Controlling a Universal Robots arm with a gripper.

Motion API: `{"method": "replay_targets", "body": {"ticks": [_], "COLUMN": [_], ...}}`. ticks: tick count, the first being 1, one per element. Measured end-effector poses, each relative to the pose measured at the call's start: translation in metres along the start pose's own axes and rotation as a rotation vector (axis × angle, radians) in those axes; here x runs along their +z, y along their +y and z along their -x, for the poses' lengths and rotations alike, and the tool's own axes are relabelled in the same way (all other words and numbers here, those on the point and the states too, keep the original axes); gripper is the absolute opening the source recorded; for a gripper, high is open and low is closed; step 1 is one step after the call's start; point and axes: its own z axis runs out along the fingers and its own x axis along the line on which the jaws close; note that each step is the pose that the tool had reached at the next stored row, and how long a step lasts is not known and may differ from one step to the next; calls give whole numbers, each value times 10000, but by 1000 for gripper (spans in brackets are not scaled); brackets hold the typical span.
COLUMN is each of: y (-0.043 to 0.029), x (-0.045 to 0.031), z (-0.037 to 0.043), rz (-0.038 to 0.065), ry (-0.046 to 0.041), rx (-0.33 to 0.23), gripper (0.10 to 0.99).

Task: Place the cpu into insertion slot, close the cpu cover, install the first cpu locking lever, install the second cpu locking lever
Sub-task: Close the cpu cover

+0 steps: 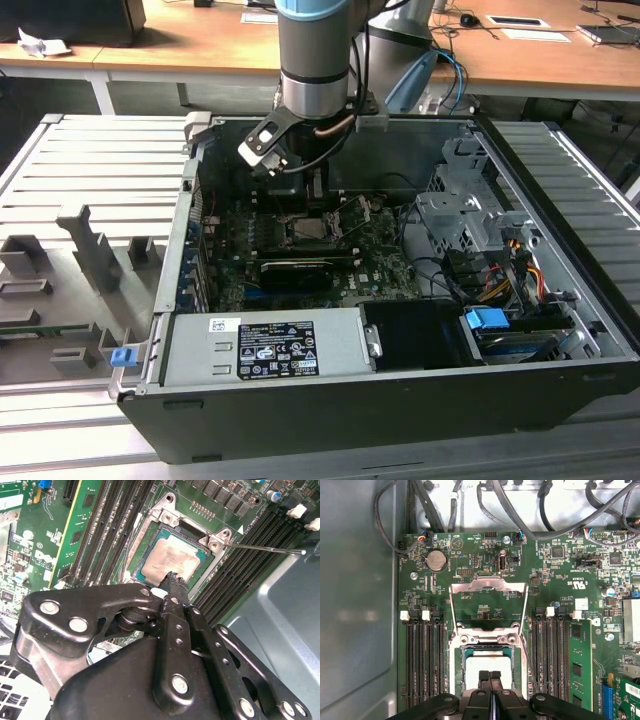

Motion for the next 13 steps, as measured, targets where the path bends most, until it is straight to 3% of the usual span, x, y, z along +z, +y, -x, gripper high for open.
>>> {"method": "replay_targets", "body": {"ticks": [5,13], "y": [1,9], "x": [-16,-133], "z": [0,-3], "rz": [-1,0], "ry": [-1,1], "rx": [0,0], "gripper": [106,106]}}
